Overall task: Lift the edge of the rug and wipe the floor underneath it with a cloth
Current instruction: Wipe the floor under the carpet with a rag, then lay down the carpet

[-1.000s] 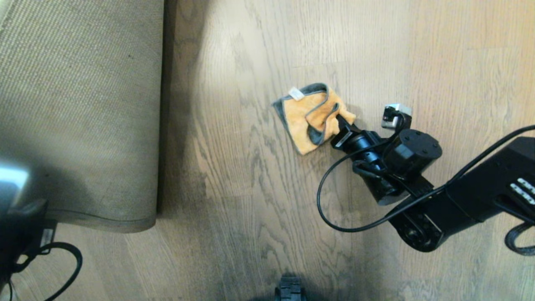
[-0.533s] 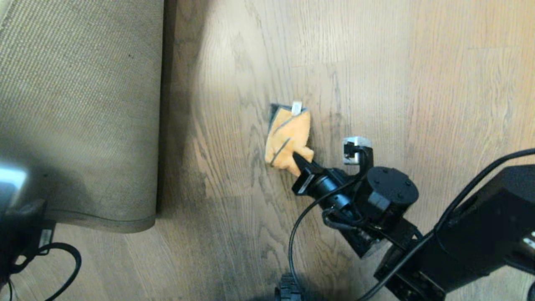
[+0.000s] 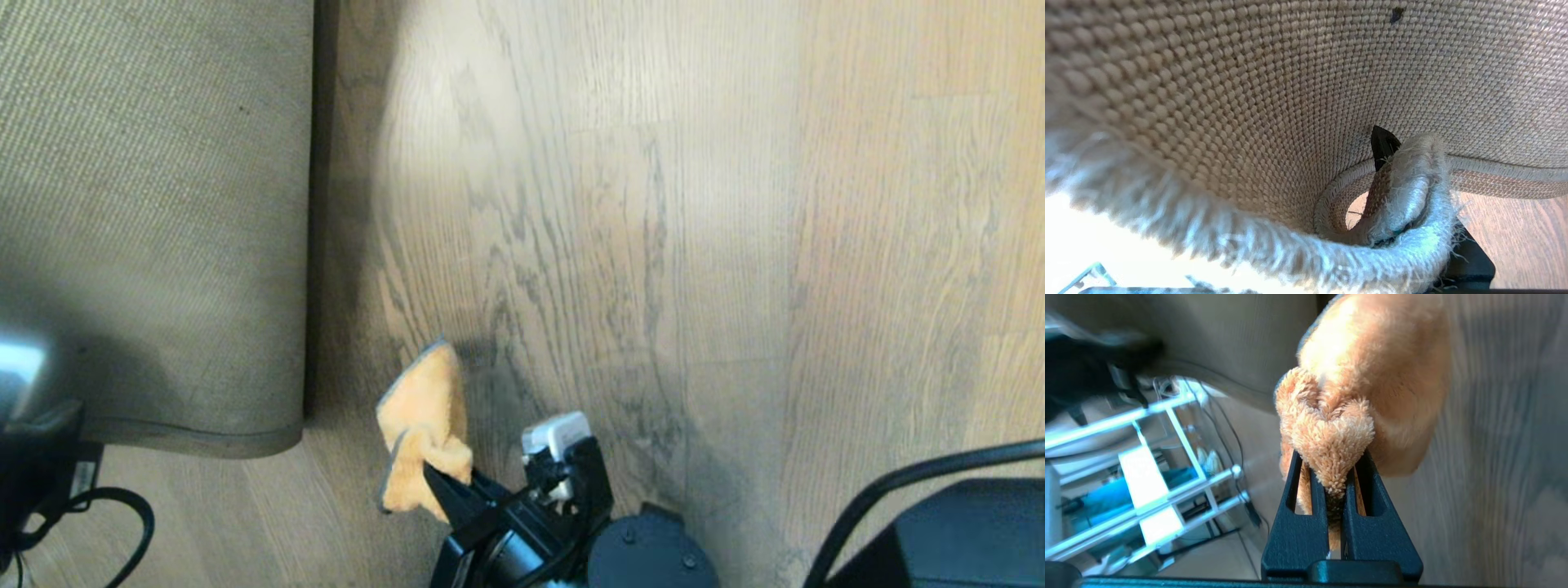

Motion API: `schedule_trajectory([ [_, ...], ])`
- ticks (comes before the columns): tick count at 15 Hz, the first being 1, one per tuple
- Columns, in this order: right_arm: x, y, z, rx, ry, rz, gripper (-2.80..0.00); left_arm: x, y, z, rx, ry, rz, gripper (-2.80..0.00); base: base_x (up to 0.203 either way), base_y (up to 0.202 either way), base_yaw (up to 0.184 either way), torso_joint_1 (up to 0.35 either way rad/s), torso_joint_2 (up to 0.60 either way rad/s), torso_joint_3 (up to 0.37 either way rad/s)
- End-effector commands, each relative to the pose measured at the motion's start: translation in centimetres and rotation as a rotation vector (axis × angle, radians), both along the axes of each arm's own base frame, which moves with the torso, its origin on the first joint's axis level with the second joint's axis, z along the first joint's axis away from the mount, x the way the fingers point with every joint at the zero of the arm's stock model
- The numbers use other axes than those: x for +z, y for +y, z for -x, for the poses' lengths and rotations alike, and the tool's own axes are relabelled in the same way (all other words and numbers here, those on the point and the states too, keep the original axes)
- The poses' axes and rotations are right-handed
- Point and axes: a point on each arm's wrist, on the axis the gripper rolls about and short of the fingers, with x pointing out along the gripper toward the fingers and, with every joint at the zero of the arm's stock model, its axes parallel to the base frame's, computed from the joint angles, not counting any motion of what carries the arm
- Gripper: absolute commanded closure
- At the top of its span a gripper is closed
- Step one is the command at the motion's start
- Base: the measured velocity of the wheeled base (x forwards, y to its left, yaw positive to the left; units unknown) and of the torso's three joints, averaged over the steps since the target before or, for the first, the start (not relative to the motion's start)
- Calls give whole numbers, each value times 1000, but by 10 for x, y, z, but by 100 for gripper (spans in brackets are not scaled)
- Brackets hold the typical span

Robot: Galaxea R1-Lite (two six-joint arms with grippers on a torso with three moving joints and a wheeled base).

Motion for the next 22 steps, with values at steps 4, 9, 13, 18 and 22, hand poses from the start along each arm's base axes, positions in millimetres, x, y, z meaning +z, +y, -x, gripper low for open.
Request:
schedule_trajectory([
  [4, -32, 24, -16, -20, 13, -16, 0, 0, 0, 2, 17, -6, -5, 0, 0, 0, 0, 0, 0, 0],
  [9, -24, 9, -72, -162, -14, -67, 0, 0, 0, 2, 16, 3, -16, 0, 0, 0, 0, 0, 0, 0],
  [13, -3, -9, -115, -272, -63, -142, 0, 0, 0, 2, 16, 5, -16, 0, 0, 0, 0, 0, 0, 0],
  [18, 16, -31, -148, -363, -109, -191, 0, 0, 0, 2, 16, 5, -16, 0, 0, 0, 0, 0, 0, 0],
  [22, 37, -69, -177, -471, -150, -226, 0, 0, 0, 2, 14, 3, -16, 0, 0, 0, 0, 0, 0, 0],
])
